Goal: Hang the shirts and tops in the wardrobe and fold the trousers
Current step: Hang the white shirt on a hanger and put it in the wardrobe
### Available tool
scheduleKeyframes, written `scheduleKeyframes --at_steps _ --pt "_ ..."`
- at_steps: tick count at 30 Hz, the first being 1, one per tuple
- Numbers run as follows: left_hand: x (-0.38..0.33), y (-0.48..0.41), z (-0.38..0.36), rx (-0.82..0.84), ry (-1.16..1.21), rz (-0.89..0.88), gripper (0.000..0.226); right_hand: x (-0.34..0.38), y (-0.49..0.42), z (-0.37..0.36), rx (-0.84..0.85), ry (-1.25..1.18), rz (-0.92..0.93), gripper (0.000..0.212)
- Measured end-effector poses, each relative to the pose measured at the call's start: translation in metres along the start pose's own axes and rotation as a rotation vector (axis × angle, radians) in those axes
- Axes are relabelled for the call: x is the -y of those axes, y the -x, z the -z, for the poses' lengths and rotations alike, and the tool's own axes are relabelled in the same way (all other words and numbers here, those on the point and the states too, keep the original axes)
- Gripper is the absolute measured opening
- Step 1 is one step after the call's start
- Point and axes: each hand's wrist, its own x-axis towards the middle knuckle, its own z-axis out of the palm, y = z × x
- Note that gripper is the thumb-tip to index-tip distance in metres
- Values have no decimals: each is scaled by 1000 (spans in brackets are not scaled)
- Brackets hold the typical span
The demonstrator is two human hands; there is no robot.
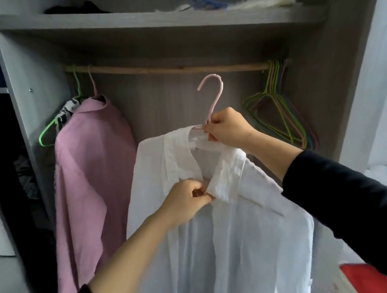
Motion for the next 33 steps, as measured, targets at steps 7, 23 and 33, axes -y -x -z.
scheduleKeyframes --at_steps 7,23,33 --pt "36 -35 44 57 -27 67 20 24 -64 -27 35 143 106 28" --pt "96 -157 280 -580 -420 -77 14 88 -206 -108 -73 291 103 17" --pt "116 -229 363 -579 -756 -99 54 121 -284 -167 -43 255 31 16"
